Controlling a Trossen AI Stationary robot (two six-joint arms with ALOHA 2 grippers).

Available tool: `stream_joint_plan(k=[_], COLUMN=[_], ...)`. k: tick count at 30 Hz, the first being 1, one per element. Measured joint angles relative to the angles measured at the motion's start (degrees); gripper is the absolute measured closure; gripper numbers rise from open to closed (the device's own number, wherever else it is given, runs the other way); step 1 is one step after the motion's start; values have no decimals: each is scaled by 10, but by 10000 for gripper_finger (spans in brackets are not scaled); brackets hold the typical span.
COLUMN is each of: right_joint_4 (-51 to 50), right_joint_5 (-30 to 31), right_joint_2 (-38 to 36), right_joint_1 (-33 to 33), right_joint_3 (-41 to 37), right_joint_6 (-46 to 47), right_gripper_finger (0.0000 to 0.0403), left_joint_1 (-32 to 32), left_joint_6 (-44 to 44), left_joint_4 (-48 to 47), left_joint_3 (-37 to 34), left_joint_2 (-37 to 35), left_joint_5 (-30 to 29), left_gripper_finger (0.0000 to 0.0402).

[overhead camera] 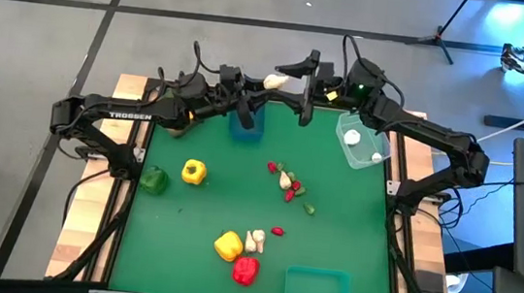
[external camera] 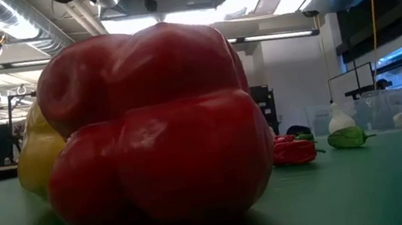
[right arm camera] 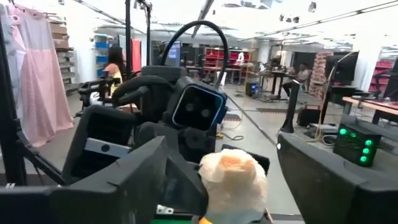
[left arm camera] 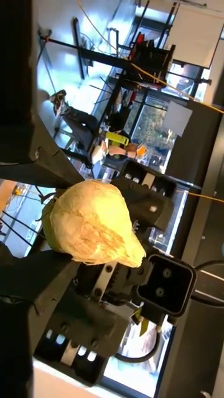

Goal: Sort produce into baskets
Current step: Put the white garlic into white transparent bin

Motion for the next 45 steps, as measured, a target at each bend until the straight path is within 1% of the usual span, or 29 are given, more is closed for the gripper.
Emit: stream_joint_plan(k=[5,13,19,24,28,32,36,38,42,45], right_joint_4=[3,-4,-4,-4,-4,-6,-13,-14,-11,-10], right_joint_5=[0,1,20,25,25,25,44,51,71,76], right_joint_2=[-1,-1,-1,-1,-1,-1,-1,-2,-12,-19], right_joint_1=[0,0,0,0,0,0,0,0,-11,-24], right_joint_3=[0,0,0,0,0,0,0,-1,0,2], right_joint_6=[0,0,-2,-3,-3,-3,-3,-3,-2,2], right_gripper_finger=[145,236,303,348,377,386,377,374,374,374], left_joint_1=[0,0,1,1,1,1,2,5,17,26], left_joint_6=[0,7,7,7,7,11,21,30,34,32], left_joint_4=[0,0,0,0,0,-5,-30,-39,-56,-78], left_joint_3=[0,0,0,0,0,0,0,0,-1,-1], left_joint_2=[0,0,0,0,0,0,0,-1,0,1], left_joint_5=[0,0,0,0,0,-1,3,21,81,106], left_gripper_finger=[245,245,245,245,245,245,244,244,244,244])
